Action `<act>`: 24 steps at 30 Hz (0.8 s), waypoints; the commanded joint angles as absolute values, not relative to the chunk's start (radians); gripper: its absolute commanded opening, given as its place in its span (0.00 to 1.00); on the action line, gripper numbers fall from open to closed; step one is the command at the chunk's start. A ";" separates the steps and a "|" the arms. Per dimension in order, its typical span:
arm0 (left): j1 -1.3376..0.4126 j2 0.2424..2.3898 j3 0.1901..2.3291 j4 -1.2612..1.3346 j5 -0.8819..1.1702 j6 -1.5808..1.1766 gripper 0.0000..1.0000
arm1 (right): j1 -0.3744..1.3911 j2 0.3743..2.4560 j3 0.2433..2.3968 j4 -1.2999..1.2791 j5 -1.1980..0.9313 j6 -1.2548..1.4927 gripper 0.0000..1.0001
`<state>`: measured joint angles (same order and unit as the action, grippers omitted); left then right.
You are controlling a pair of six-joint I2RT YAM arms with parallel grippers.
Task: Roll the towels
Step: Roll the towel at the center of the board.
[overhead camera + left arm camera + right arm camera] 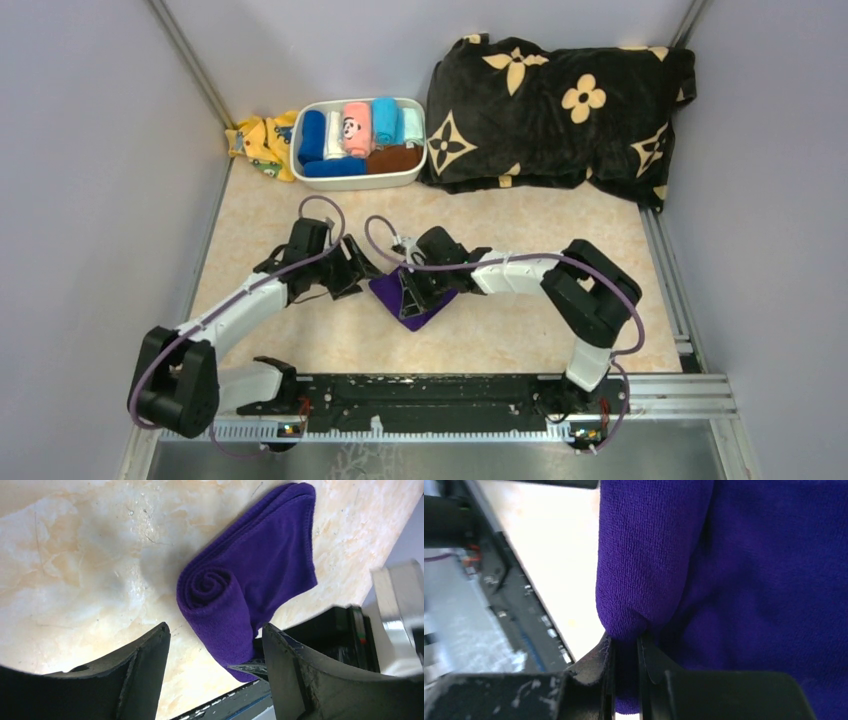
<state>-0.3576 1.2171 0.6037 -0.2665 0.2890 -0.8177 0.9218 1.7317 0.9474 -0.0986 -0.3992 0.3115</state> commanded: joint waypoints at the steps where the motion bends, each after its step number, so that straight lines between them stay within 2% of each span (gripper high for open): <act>1: -0.356 1.149 0.592 -0.339 0.279 -0.801 0.74 | 0.845 1.807 0.926 0.119 -0.843 0.478 0.00; 4: -0.357 1.145 0.563 -0.301 0.323 -0.822 0.74 | 0.802 1.868 0.886 0.296 -0.975 0.614 0.00; 7: -0.357 1.182 0.554 -0.267 0.360 -0.838 0.73 | 0.766 1.914 0.841 0.434 -1.012 0.741 0.00; 11: -0.359 1.245 0.548 -0.209 0.382 -0.844 0.71 | 0.747 1.967 0.824 0.462 -1.002 0.801 0.00; 13: -0.362 1.281 0.550 -0.188 0.395 -0.845 0.68 | 0.745 1.976 0.814 0.468 -0.984 0.809 0.03; 16: -0.366 1.339 0.554 -0.178 0.396 -0.846 0.62 | 0.745 1.939 0.817 0.401 -0.926 0.762 0.09; 19: -0.366 1.378 0.544 -0.172 0.382 -0.847 0.55 | 0.746 1.854 0.845 0.225 -0.816 0.655 0.21; 24: -0.366 1.414 0.542 -0.171 0.352 -0.841 0.53 | 0.785 1.675 0.897 -0.037 -0.555 0.481 0.35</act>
